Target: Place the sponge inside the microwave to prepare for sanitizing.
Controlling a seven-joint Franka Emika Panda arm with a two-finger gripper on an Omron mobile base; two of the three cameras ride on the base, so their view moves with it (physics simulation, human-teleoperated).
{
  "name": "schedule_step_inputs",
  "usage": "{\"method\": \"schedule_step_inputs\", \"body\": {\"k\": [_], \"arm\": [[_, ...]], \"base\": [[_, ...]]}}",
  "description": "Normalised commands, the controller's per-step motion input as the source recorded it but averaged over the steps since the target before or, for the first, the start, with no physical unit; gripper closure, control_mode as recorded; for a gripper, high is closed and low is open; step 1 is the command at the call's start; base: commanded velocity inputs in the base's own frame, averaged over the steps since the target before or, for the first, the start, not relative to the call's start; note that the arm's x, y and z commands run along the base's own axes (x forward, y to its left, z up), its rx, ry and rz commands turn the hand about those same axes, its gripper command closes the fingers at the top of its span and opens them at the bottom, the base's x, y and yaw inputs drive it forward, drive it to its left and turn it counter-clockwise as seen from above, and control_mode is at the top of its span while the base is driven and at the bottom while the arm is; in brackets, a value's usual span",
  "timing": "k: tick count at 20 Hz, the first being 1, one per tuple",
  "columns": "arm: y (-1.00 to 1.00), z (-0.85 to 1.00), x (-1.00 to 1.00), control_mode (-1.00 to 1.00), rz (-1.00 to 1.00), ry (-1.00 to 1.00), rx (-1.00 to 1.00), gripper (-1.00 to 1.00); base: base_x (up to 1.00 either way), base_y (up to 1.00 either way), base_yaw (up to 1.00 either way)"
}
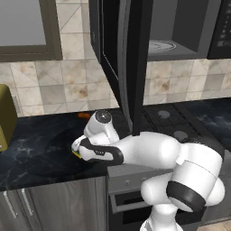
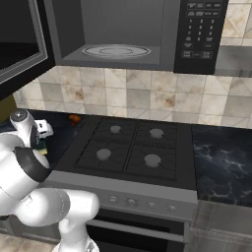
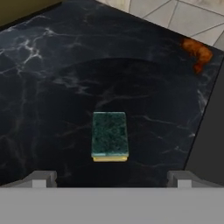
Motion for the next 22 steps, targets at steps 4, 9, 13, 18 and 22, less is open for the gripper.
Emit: {"method": "schedule_step_inputs", "body": {"k": [4, 9, 13, 18, 22], "arm": [[0.00, -0.27, 0.07, -1.00, 0.00, 0.00, 0.00, -1.00], [0.02, -0.22, 0.08, -1.00, 0.00, 0.00, 0.00, -1.00], [0.10, -0.24, 0.11, -1.00, 0.00, 0.00, 0.00, -1.00], [0.10, -0.11, 0.15, -1.00, 0.00, 0.00, 0.00, -1.00], [0.16, -0.06, 0.04, -1.00, 0.00, 0.06, 0.00, -1.00]], "base": [[0.00, 0.00, 0.00], [0.00, 0.00, 0.00], [0.00, 0.00, 0.00], [0.00, 0.00, 0.00], [0.00, 0.00, 0.00]]}}
